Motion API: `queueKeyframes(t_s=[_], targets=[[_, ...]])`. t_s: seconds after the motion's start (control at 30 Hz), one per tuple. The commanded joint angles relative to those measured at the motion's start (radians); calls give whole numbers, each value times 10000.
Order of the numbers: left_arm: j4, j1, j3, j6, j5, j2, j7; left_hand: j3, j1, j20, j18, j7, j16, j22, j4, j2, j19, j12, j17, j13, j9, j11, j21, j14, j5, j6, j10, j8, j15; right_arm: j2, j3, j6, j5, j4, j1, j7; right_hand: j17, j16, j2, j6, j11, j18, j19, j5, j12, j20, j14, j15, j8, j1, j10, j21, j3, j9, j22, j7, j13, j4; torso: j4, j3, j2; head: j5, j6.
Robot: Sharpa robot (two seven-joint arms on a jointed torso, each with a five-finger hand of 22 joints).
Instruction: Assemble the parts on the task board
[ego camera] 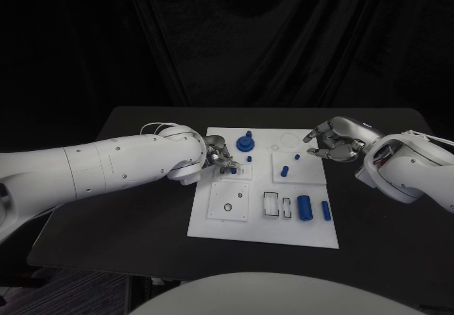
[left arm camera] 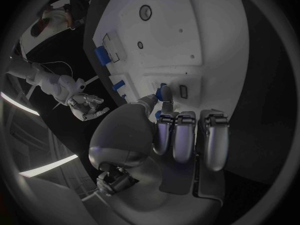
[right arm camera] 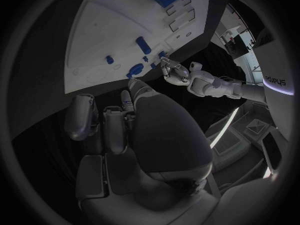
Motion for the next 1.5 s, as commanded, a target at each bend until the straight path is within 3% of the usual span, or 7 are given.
queueKeyframes(t_s=[0.03,0.53,0.83,1.5], targets=[[24,-100,-51,483,20,1,42,3,111,-82,-62,-39,-43,2634,-63,-14,1053,36,2633,2629,17,-80,-35,1038,-88,6,1037,35,-61,-5,7,66,-58,0,-27,-179,619,-48,72,70,21,109,-57,60,-68,37,301,81,33,67,-72,-66,62,-17,826,3,1358,4,1,-1,4,-4,1],[12,-166,-51,598,20,-5,85,46,126,-84,-62,-37,-43,2634,-111,-31,1053,36,2633,2629,14,-79,-35,1038,-199,12,1037,12,-62,-9,7,89,-58,-4,-31,-187,603,-62,82,76,27,110,-60,73,-76,41,294,86,34,54,-84,-76,69,-23,824,6,1347,15,1,-1,3,-2,1],[8,-187,-51,715,20,-14,62,452,396,-89,-62,-46,-43,2634,-463,-1,1053,36,2633,2629,-32,-92,-35,1038,-255,17,1037,-106,-76,-9,7,114,-41,-10,-36,-192,603,-62,82,76,27,110,-60,73,-76,41,294,86,34,54,-84,-76,69,-23,824,6,1347,15,0,-1,3,18,1],[9,-303,-51,926,20,-19,78,720,519,-88,-62,-41,-43,2634,-718,-76,1053,36,2633,2629,-53,-90,-35,1038,-344,48,1037,-165,-76,-10,7,151,-36,-12,-43,-205,600,-66,86,79,31,117,-76,83,-81,44,291,90,34,45,-93,-109,74,-28,810,9,1339,21,-1,0,3,30,1]])
